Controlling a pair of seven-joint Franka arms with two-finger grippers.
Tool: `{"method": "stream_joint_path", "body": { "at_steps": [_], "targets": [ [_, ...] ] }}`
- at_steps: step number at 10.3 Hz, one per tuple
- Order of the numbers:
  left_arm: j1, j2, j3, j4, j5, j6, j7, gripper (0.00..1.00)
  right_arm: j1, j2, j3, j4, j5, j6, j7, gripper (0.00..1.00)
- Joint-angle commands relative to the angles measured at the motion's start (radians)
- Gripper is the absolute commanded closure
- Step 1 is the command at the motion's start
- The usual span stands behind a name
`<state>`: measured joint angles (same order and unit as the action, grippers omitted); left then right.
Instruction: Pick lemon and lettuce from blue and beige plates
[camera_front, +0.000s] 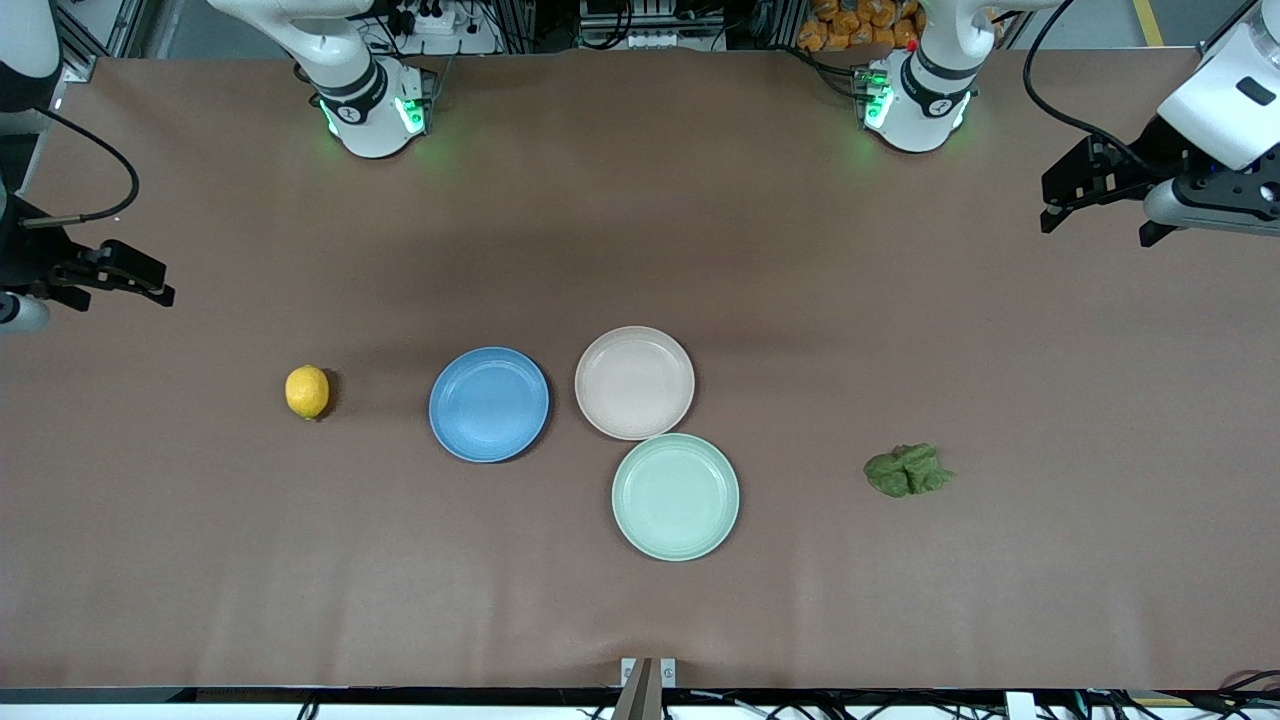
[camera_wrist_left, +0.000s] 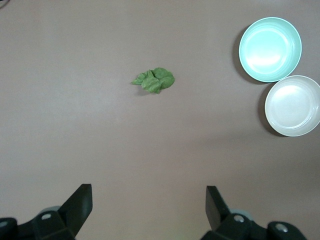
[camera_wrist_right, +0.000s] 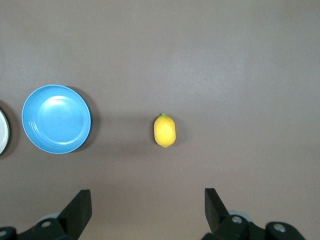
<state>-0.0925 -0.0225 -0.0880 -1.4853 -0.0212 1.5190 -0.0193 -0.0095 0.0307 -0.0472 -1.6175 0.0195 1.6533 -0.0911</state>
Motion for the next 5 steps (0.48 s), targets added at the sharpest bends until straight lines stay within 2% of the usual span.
{"method": "stream_joint_path", "body": {
  "at_steps": [1,5],
  "targets": [
    [0.0,0.019,-0.004,0.03,0.02,-0.025,0.022,0.0,-0.015,-0.028,0.007,0.017,-0.003,0.005,0.001,0.0],
    [0.011,0.032,0.001,0.03,0.02,-0.007,0.01,0.0,-0.02,-0.032,0.003,0.068,0.01,-0.047,-0.001,0.0]
  ]
}}
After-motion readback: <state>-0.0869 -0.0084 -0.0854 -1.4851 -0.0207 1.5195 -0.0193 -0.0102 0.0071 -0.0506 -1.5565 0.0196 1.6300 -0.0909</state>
